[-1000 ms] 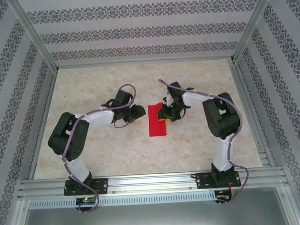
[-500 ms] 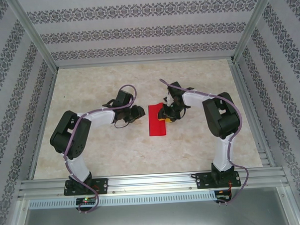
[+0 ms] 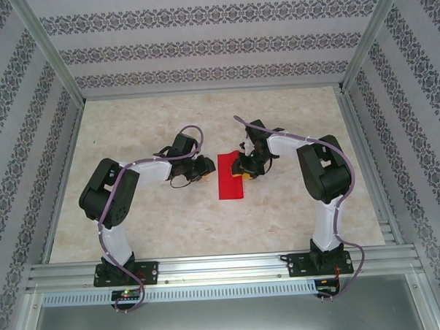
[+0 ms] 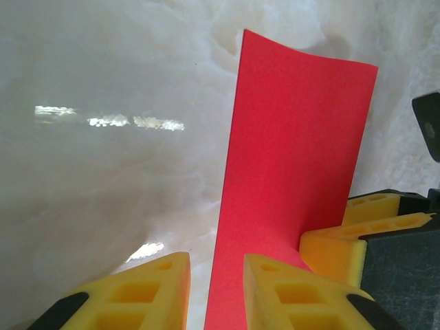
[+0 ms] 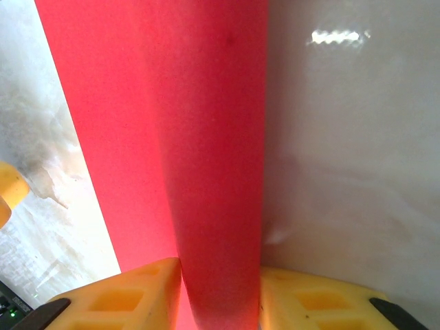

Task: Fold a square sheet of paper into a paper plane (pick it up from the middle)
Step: Hold the square sheet of paper at the center of the table.

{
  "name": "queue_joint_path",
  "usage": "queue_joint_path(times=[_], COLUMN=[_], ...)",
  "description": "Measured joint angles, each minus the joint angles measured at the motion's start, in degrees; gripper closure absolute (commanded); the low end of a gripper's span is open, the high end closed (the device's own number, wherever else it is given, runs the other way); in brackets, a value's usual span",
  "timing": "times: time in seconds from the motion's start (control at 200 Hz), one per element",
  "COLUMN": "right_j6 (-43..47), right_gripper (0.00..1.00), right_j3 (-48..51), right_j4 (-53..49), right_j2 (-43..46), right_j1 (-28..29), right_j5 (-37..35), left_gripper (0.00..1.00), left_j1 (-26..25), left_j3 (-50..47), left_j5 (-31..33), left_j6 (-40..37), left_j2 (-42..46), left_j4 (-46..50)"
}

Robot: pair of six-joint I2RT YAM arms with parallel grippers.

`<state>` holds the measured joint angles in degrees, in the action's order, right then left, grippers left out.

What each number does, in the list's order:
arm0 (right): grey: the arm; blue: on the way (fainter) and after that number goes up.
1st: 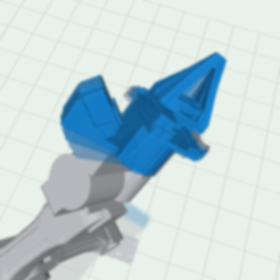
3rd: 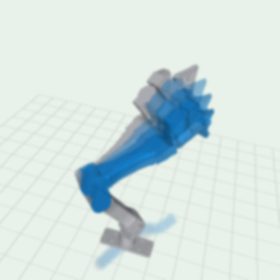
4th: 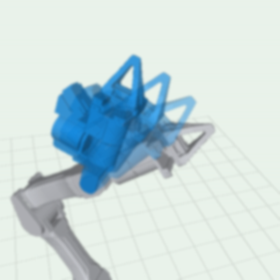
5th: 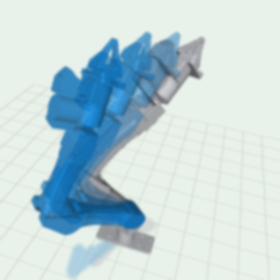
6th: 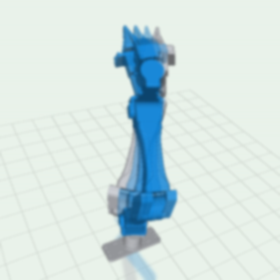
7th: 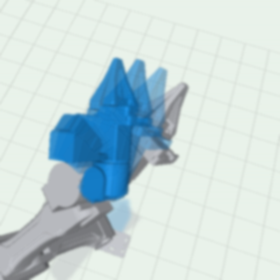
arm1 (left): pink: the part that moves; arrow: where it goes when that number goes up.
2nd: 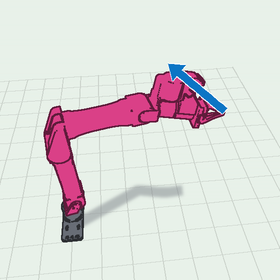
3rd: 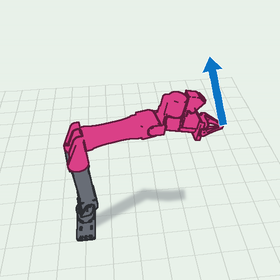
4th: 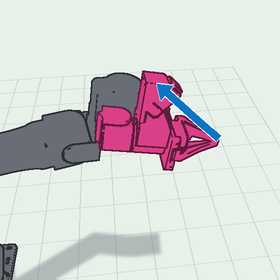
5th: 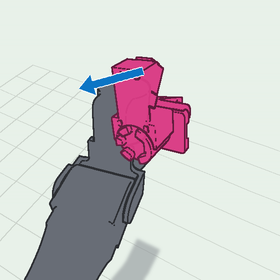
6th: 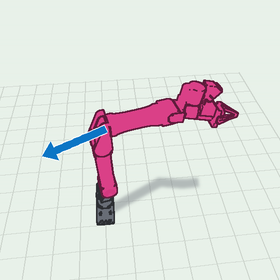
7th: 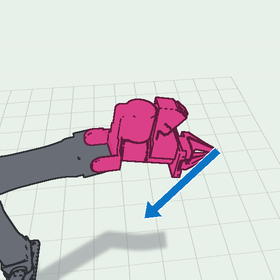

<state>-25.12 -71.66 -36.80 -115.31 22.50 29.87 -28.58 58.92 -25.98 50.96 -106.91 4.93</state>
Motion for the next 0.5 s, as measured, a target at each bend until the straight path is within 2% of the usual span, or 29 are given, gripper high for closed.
queue_joint_path(times=[0.5], right_j6=[0.00], right_gripper=[0.64], right_j3=[-0.15], right_j4=[-0.15], right_j2=[-0.26], right_j1=[0.00], right_j5=[0.00], left_gripper=[0.84], left_j1=[-2.43], left_j3=[7.85], left_j5=[-3.67], left_j6=[-1.53], left_j2=[-5.51], left_j4=[0.85])
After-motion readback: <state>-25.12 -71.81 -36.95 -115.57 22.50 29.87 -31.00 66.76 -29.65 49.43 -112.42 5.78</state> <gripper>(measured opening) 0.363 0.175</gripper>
